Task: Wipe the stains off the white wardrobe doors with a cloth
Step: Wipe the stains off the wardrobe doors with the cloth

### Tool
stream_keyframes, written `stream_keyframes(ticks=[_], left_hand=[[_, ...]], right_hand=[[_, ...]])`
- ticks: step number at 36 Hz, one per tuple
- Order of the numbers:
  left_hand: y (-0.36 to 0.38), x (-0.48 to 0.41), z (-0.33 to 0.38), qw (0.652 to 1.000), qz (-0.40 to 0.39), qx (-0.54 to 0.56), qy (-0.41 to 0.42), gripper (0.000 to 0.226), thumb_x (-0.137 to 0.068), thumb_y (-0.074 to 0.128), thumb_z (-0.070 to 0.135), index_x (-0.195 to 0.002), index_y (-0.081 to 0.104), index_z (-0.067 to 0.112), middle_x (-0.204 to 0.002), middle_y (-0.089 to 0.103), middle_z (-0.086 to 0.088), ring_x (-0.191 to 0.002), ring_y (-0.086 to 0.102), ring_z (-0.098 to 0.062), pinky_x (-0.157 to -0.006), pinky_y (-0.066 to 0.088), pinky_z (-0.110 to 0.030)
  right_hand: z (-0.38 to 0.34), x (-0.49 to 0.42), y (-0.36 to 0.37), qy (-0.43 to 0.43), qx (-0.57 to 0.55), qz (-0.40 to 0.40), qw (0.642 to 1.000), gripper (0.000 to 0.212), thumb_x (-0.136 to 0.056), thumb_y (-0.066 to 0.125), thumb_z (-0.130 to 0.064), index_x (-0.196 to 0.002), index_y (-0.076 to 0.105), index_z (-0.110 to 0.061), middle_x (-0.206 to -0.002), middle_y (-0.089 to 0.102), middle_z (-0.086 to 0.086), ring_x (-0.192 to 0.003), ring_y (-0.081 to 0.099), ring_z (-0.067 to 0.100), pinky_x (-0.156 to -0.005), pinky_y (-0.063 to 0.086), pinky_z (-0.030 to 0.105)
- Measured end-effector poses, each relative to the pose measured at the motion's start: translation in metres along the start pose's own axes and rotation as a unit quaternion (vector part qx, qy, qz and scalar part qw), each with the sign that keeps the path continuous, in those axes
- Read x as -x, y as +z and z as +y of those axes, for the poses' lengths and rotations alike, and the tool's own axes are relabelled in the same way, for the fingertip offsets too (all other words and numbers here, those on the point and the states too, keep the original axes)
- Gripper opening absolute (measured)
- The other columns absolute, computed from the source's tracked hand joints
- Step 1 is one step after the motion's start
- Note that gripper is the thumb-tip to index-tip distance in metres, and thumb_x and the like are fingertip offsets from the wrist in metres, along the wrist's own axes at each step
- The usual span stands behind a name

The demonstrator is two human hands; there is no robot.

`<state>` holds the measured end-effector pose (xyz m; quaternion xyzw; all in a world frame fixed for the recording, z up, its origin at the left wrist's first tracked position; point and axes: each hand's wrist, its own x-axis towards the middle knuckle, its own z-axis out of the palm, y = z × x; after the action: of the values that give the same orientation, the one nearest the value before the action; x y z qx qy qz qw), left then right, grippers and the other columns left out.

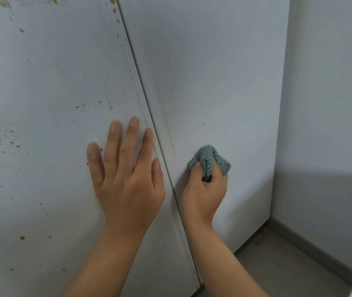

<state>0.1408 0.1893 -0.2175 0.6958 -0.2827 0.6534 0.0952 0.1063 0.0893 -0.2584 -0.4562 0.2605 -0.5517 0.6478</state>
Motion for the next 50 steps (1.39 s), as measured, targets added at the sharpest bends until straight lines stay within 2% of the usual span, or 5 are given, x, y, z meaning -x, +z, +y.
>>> stream_keyframes(ticks=[18, 29, 36, 43, 50], left_hand=[[0.001, -0.001, 0.002, 1.000, 0.015, -0.010, -0.008, 0.047, -0.094, 0.066, 0.022, -0.139, 0.065, 0.014, -0.157, 0.048, -0.007, -0.151, 0.035, -0.031, -0.125, 0.016, -0.053], [0.000, 0.000, 0.002, 1.000, 0.001, -0.007, -0.007, 0.048, -0.095, 0.064, 0.024, -0.142, 0.062, 0.014, -0.159, 0.046, -0.007, -0.153, 0.031, -0.030, -0.126, 0.014, -0.053], [-0.001, 0.000, 0.003, 1.000, 0.005, -0.006, -0.009, 0.049, -0.093, 0.066, 0.023, -0.141, 0.063, 0.015, -0.158, 0.047, -0.006, -0.152, 0.033, -0.029, -0.125, 0.015, -0.052], [0.002, -0.001, 0.006, 1.000, 0.013, -0.009, -0.019, 0.049, -0.093, 0.065, 0.022, -0.142, 0.063, 0.014, -0.158, 0.047, -0.006, -0.152, 0.033, -0.030, -0.125, 0.016, -0.053], [0.002, 0.000, 0.005, 1.000, 0.006, -0.014, -0.019, 0.053, -0.093, 0.065, 0.023, -0.144, 0.060, 0.014, -0.159, 0.046, -0.007, -0.154, 0.030, -0.030, -0.127, 0.011, -0.051]], right_hand=[[0.018, -0.022, -0.013, 0.030, 0.032, 0.030, 0.999, 0.017, -0.099, 0.060, -0.016, -0.109, 0.071, -0.008, -0.107, 0.063, 0.006, -0.099, 0.062, 0.016, -0.092, 0.053, 0.041], [0.004, -0.041, -0.009, -0.169, 0.055, -0.083, 0.981, 0.031, -0.098, 0.056, -0.016, -0.125, 0.068, -0.011, -0.120, 0.059, 0.005, -0.113, 0.059, 0.013, -0.100, 0.051, 0.031], [0.056, -0.028, -0.040, -0.023, 0.110, 0.004, 0.994, 0.033, -0.101, 0.054, -0.020, -0.131, 0.064, -0.014, -0.125, 0.055, 0.001, -0.113, 0.056, 0.013, -0.102, 0.050, 0.044], [-0.015, -0.079, -0.015, -0.216, 0.116, -0.122, 0.962, 0.039, -0.094, 0.055, -0.015, -0.132, 0.064, -0.018, -0.119, 0.048, -0.002, -0.105, 0.052, 0.003, -0.094, 0.045, 0.017], [0.019, -0.085, -0.026, -0.127, 0.131, -0.033, 0.983, 0.030, -0.100, 0.052, -0.027, -0.124, 0.066, -0.016, -0.117, 0.060, 0.001, -0.109, 0.059, 0.016, -0.098, 0.052, 0.043]])
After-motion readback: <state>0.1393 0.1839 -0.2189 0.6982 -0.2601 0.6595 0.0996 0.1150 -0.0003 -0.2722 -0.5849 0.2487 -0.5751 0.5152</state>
